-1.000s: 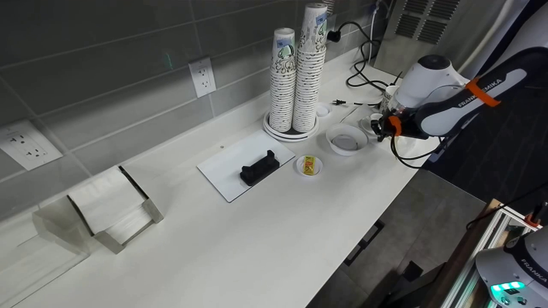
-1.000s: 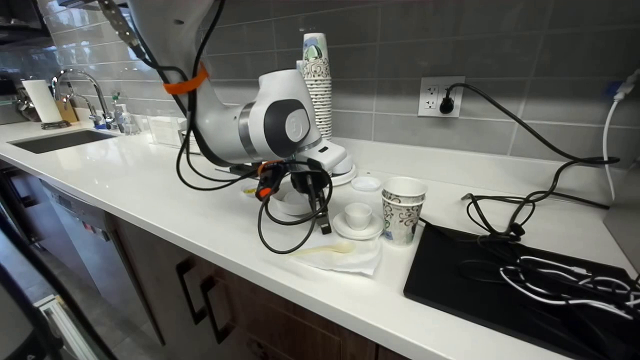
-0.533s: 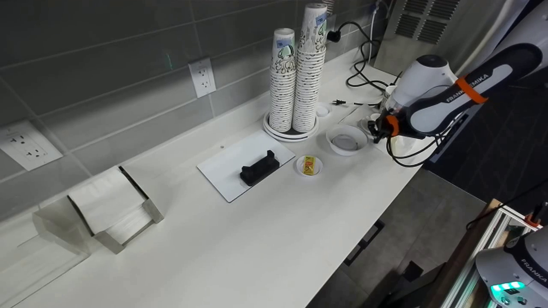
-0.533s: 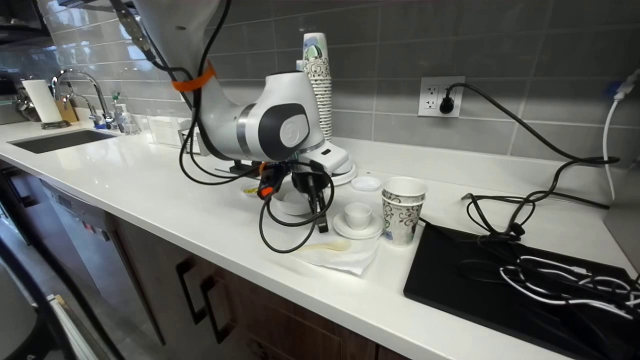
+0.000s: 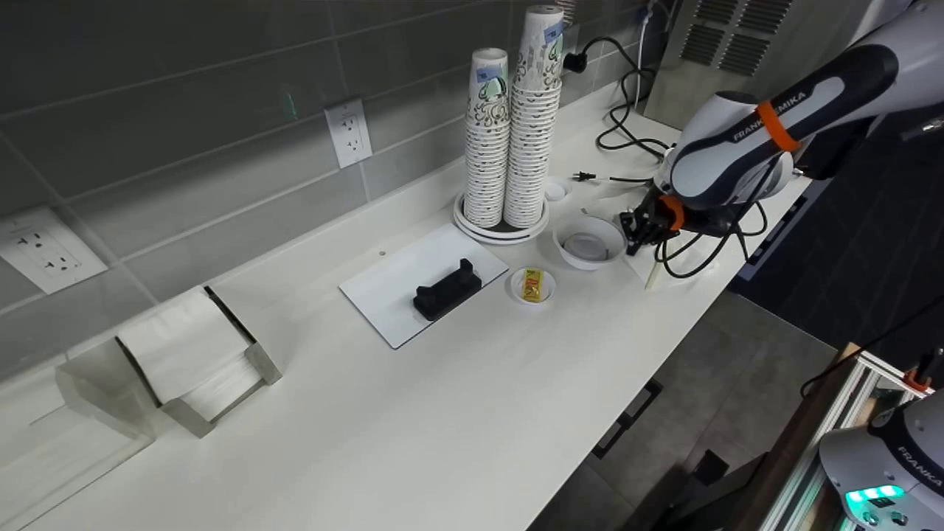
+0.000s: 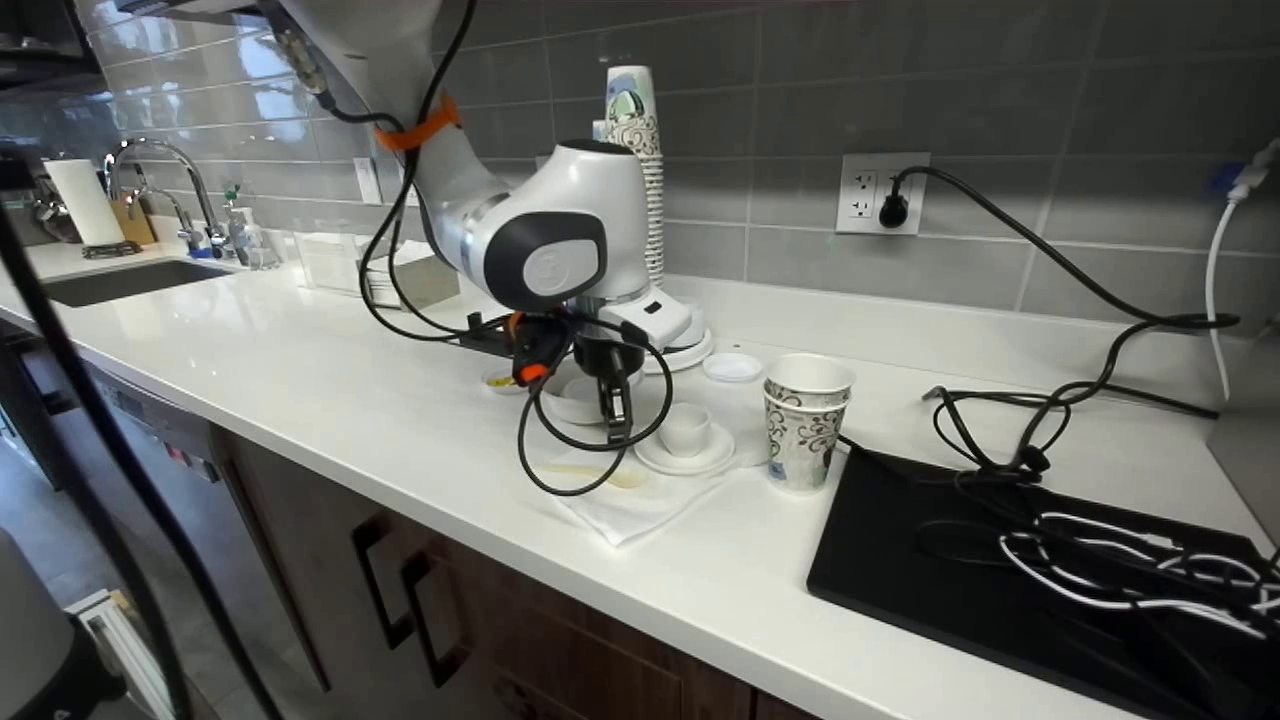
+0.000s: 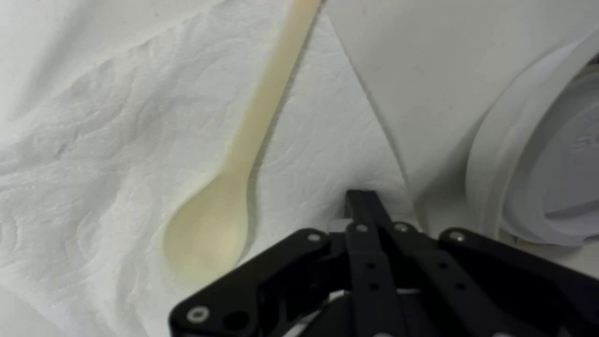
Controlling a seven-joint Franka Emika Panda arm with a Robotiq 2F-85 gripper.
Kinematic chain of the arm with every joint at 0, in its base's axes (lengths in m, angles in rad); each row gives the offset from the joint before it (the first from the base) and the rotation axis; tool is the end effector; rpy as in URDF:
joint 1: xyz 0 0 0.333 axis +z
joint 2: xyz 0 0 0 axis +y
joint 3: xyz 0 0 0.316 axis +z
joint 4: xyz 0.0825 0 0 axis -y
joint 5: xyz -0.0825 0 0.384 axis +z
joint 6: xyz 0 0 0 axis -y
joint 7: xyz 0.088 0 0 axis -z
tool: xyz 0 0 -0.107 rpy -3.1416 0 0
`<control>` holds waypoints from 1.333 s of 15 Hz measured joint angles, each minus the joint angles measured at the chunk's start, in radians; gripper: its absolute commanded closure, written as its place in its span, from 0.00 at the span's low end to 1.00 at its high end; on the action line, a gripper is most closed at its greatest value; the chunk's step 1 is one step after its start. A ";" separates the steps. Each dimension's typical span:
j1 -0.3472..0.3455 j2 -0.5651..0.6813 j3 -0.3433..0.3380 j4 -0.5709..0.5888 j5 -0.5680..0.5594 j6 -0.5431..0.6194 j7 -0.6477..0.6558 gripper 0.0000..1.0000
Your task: Move the bowl to the left
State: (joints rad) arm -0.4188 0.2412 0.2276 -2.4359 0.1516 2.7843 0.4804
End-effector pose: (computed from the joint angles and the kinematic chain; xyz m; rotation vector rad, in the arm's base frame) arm 0.4907 -0.0989 0.2194 -2.7600 1.1999 -0.1386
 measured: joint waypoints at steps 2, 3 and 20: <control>0.067 0.000 -0.055 0.021 0.084 -0.062 -0.080 1.00; 0.095 0.000 -0.080 0.031 0.108 -0.092 -0.106 1.00; 0.318 0.000 -0.178 0.063 0.143 -0.227 -0.228 1.00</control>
State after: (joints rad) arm -0.1008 0.2410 0.0500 -2.3730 0.2950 2.5577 0.2522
